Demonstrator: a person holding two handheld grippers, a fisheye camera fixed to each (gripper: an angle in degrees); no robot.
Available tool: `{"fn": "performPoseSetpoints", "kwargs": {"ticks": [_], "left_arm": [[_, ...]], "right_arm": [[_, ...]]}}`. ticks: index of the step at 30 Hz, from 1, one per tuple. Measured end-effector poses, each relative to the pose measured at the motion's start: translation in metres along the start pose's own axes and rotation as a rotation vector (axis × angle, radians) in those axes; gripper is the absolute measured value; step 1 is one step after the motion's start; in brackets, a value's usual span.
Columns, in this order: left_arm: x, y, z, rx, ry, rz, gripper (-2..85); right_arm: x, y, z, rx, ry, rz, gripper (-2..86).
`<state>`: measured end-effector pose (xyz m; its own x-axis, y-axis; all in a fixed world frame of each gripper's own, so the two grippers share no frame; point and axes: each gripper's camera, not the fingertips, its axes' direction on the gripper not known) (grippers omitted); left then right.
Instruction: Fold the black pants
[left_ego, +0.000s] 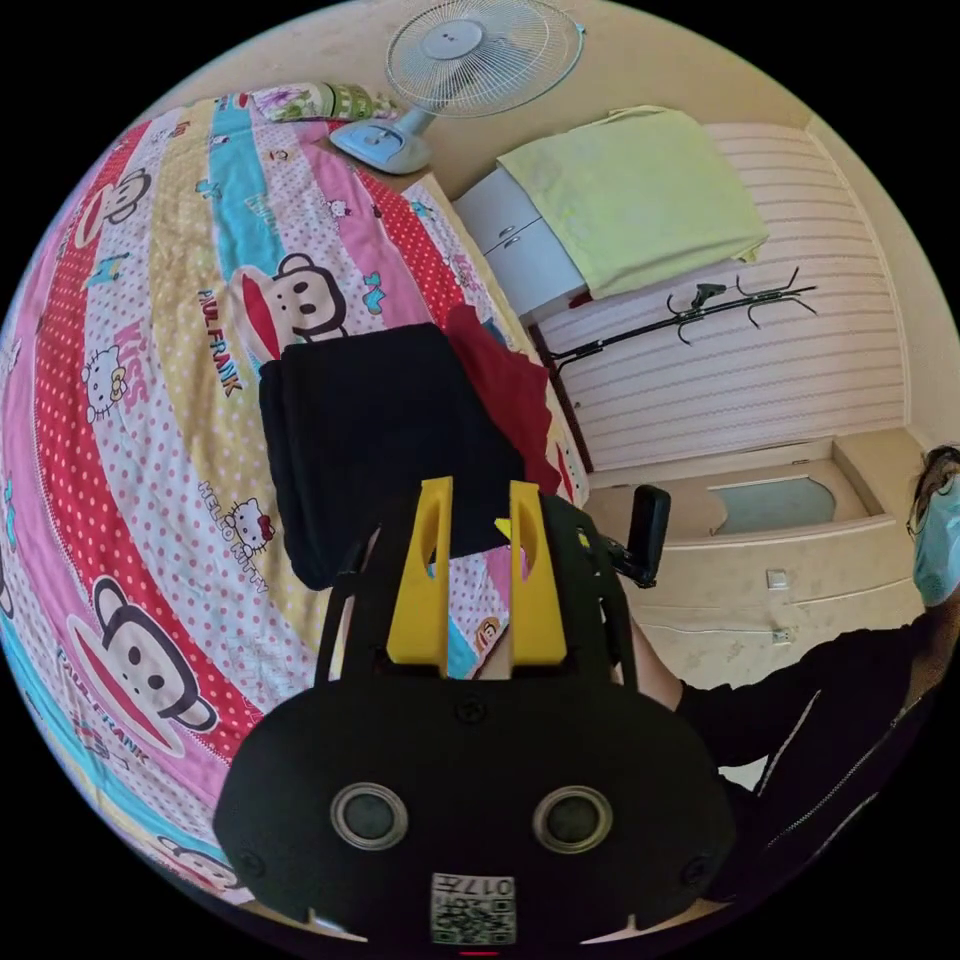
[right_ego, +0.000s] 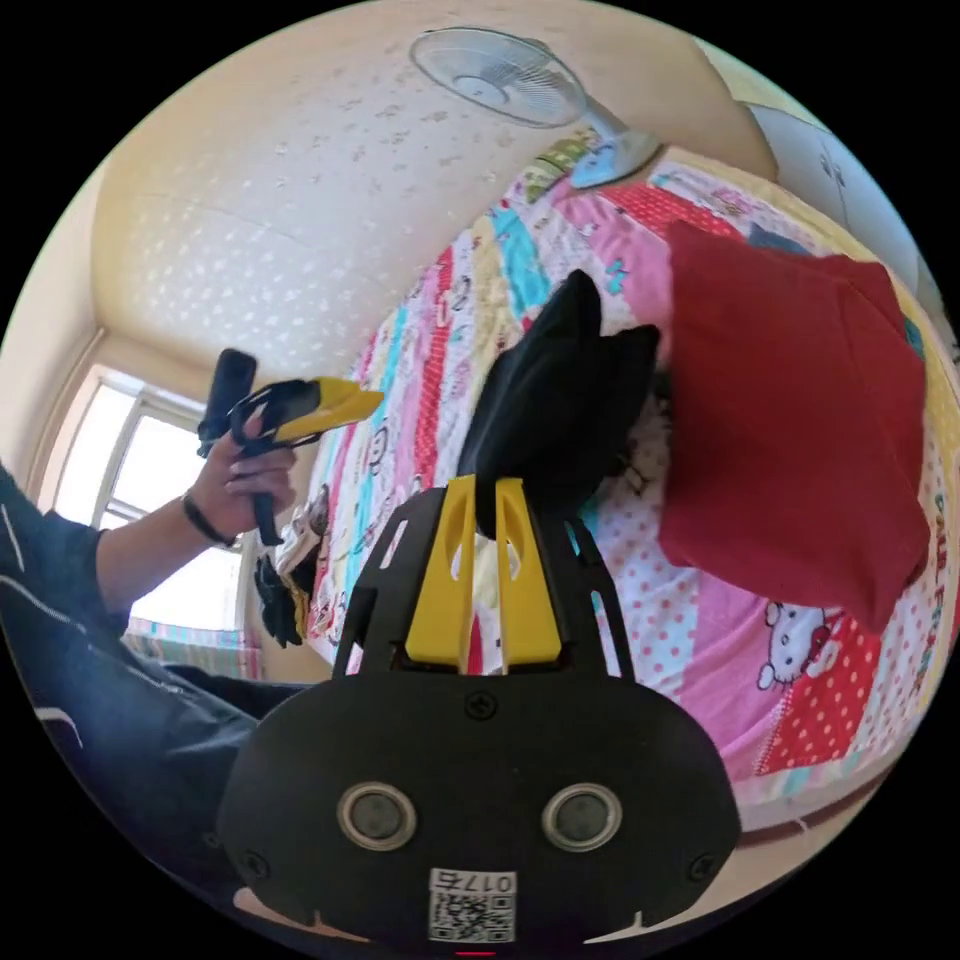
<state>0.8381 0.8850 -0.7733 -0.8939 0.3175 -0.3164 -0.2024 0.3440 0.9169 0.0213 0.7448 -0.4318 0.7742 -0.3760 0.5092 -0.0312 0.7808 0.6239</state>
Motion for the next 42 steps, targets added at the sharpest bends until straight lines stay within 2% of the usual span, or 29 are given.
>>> {"fn": "performPoseSetpoints", "kwargs": {"ticks": [5,8,11,12,16,18,20,23,25,26,30,34,35,37,39,42], "left_arm": [[0.004,-0.019,-0.018,0.057,-0.093,0.02,15.1],[0.003,-0.024,-0.008,-0.006,-0.138,0.037,20.2],[-0.012,-0.017,0.04,-0.25,-0.235,0.0,23.4],[-0.026,-0.01,0.069,-0.432,-0.313,-0.034,23.2],[-0.079,0.038,0.149,-0.919,-0.57,-0.123,16.2],[-0.094,0.058,0.164,-0.995,-0.586,-0.126,13.8],[-0.105,0.069,0.157,-1.004,-0.597,-0.15,10.9],[-0.118,0.084,0.099,-0.86,-0.575,-0.137,8.1],[-0.131,0.103,0.017,-0.674,-0.498,-0.151,7.6],[-0.134,0.11,-0.004,-0.639,-0.469,-0.149,7.6],[-0.158,0.175,-0.175,-0.287,-0.19,-0.124,7.2],[-0.165,0.252,-0.34,0.12,0.046,0.093,6.1],[-0.165,0.264,-0.361,0.175,0.07,0.131,5.9],[-0.177,0.313,-0.45,0.447,0.248,0.251,4.9],[-0.193,0.341,-0.507,0.577,0.383,0.333,4.5],[-0.184,0.378,-0.584,0.639,0.292,0.509,4.1]], "right_arm": [[-0.056,0.012,0.03,-0.045,-0.11,-0.242,3.2],[-0.082,0.026,0.047,-0.072,-0.245,-0.37,3.0],[-0.101,0.043,0.065,-0.118,-0.393,-0.445,2.7],[-0.105,0.053,0.077,-0.172,-0.434,-0.455,2.6],[-0.114,0.097,0.119,-0.344,-0.426,-0.453,2.6],[-0.128,0.129,0.134,-0.426,-0.392,-0.482,2.6],[-0.134,0.144,0.134,-0.432,-0.377,-0.484,2.6],[-0.142,0.151,0.125,-0.399,-0.402,-0.473,2.7],[-0.154,0.148,0.119,-0.367,-0.431,-0.482,2.7],[-0.168,0.143,0.115,-0.345,-0.46,-0.497,2.7],[-0.262,0.124,0.097,-0.28,-0.435,-0.642,2.6],[-0.347,0.121,0.078,-0.191,-0.356,-0.748,2.4],[-0.369,0.124,0.073,-0.151,-0.351,-0.758,2.2],[-0.393,0.13,0.069,-0.099,-0.371,-0.739,1.8],[-0.404,0.143,0.059,0.017,-0.488,-0.724,1.1],[-0.393,0.158,0.058,0.144,-0.644,-0.654,0.9]]}}
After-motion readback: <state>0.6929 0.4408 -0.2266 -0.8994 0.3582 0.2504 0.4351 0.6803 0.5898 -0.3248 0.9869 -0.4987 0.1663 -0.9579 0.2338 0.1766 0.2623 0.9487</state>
